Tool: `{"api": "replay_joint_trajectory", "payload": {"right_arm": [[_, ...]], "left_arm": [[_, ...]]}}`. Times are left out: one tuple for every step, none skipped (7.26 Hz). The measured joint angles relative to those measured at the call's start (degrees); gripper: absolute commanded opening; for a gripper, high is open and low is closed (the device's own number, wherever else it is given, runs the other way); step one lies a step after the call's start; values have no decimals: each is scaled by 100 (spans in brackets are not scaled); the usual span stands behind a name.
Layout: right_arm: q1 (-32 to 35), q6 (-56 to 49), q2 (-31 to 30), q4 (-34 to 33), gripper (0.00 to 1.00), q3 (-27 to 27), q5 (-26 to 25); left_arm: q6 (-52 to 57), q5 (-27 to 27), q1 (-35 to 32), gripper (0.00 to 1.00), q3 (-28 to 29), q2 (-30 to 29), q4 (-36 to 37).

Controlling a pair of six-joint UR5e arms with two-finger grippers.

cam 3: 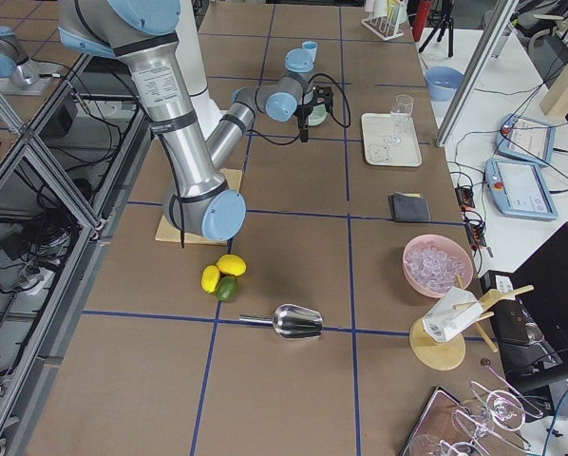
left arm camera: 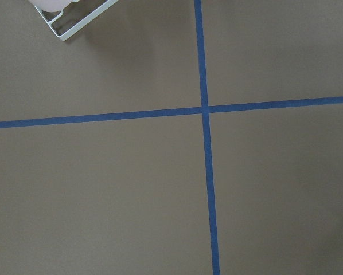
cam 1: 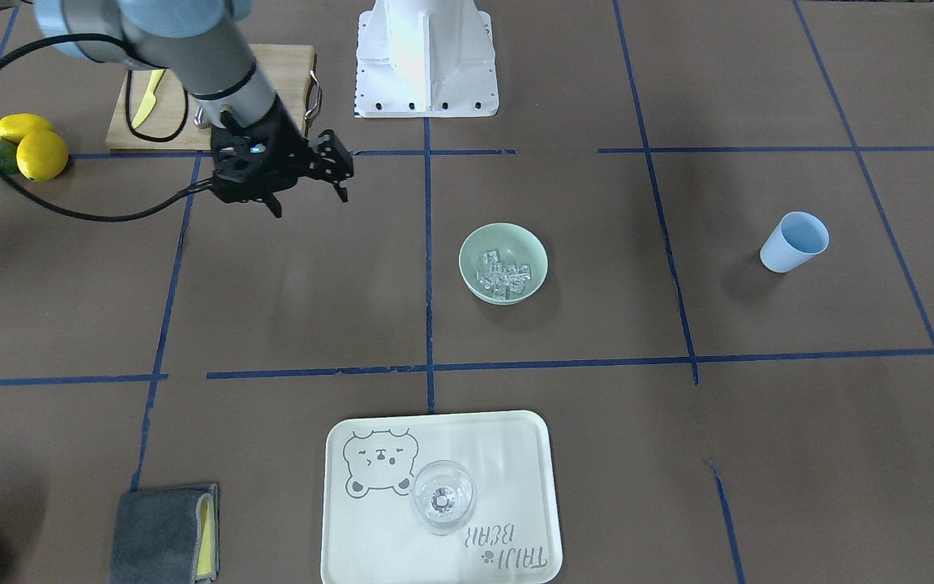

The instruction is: Pour ice into bowl

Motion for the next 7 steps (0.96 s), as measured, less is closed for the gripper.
{"api": "replay_joint_trajectory", "payload": {"right_arm": [[-193, 329, 594, -9, 100, -585, -198], [-323, 624, 1143, -11, 100, -1192, -365], [-426, 844, 1624, -10, 100, -1761, -523], [-511, 963, 2040, -9, 98, -2320, -652], [-603, 1028, 2311, -5, 96, -2744, -771], [-698, 1054, 2440, -2, 82, -2985, -881], [-777, 1063, 2493, -2, 44, -3122, -965]], "left_arm": [[5, -4, 2, 100, -7, -16, -1], [12, -6, 3, 100, -10, -22, -5], [16, -6, 3, 100, -14, -24, -9], [17, -6, 3, 100, -23, -25, -14], [18, -6, 3, 100, -32, -25, -16], [18, -8, 3, 100, -35, -25, -17], [18, -12, 3, 100, -38, -25, -17]]}}
